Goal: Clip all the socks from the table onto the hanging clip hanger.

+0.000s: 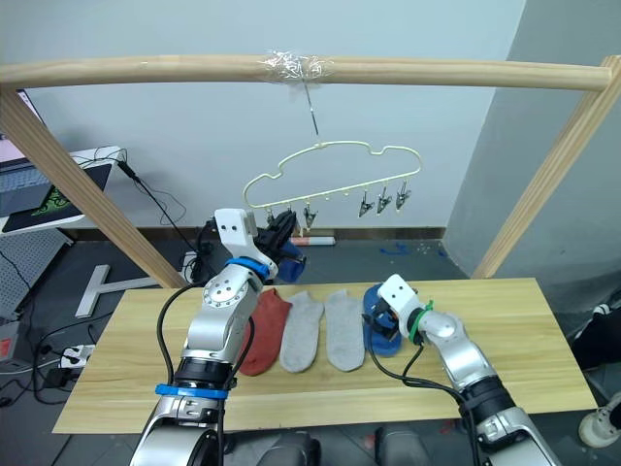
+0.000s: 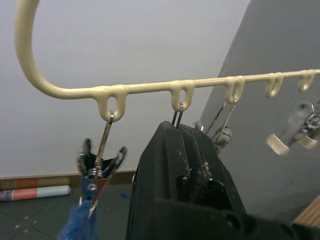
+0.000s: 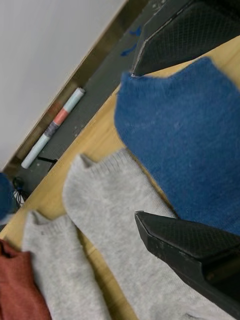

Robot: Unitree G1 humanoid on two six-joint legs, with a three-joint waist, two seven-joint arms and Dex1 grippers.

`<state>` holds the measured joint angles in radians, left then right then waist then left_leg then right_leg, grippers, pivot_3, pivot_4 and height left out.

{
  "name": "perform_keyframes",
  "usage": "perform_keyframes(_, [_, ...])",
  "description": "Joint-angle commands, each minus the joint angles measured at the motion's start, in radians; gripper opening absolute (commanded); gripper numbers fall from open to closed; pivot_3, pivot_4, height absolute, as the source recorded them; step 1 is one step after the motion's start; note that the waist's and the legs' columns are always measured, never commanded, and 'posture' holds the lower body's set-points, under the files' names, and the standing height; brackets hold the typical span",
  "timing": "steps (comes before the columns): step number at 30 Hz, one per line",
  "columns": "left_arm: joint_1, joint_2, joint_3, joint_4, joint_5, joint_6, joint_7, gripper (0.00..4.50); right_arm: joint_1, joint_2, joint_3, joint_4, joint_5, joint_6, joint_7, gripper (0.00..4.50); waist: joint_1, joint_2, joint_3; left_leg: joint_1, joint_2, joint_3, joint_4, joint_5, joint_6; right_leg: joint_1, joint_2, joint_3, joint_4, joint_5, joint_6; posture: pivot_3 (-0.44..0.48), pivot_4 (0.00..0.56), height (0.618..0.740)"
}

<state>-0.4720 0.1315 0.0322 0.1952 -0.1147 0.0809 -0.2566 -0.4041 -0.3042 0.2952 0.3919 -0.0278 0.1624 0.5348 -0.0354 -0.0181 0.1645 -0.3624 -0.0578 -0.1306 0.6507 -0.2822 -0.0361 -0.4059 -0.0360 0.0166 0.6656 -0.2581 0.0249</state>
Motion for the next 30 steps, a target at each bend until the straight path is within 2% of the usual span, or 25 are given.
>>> perform_keyframes(1, [0.02, 0.005, -0.022, -0.044, 0.011, -0.002, -0.011, 0.02, -0.052, 0.026, -0.023, 0.153, -0.027, -0.048, -0.039, 4.5, 0.004, 0.0, 0.0, 0.0, -0.001, 0.0, 0.0, 0.0, 0.0, 0.0, 0.0, 0.0, 0.0, 0.0, 0.0, -0.021, 0.167, 0.74])
perform_keyframes(7, [0.03, 0.007, -0.021, -0.062, 0.01, 0.009, -0.008, 0.02, -0.105, 0.052, -0.032, 0.298, -0.054, -0.083, -0.043, 4.5, 0.005, 0.0, 0.0, 0.0, -0.001, -0.001, 0.0, 0.0, 0.0, 0.0, 0.0, 0.001, 0.0, 0.0, 0.0, -0.008, 0.169, 0.74])
perform_keyframes(16, [0.053, 0.001, -0.035, -0.097, 0.012, 0.023, -0.007, 0.02, -0.089, 0.067, -0.048, 0.375, -0.074, -0.044, -0.04, 4.5, 0.005, 0.0, 0.0, 0.0, 0.0, -0.001, 0.0, 0.0, 0.0, 0.0, 0.0, 0.001, 0.0, 0.0, 0.0, 0.002, 0.168, 0.74])
perform_keyframes(19, [0.048, 0.003, -0.035, -0.094, 0.014, 0.022, -0.008, 0.0, -0.069, 0.061, -0.034, 0.372, -0.092, -0.059, -0.024, 3.86, 0.005, 0.0, 0.0, 0.0, 0.0, -0.001, 0.0, 0.0, 0.0, 0.001, 0.0, 0.0, 0.0, 0.0, 0.0, 0.004, 0.165, 0.74])
perform_keyframes(30, [0.055, 0.009, -0.027, -0.1, 0.013, 0.023, -0.01, 0.0, -0.048, 0.029, -0.032, 0.376, -0.104, -0.08, -0.008, 0.03, 0.006, 0.001, -0.001, 0.0, -0.001, -0.001, 0.003, 0.0, 0.0, 0.002, 0.0, 0.0, 0.001, 0.0, 0.0, 0.006, 0.164, 0.74])
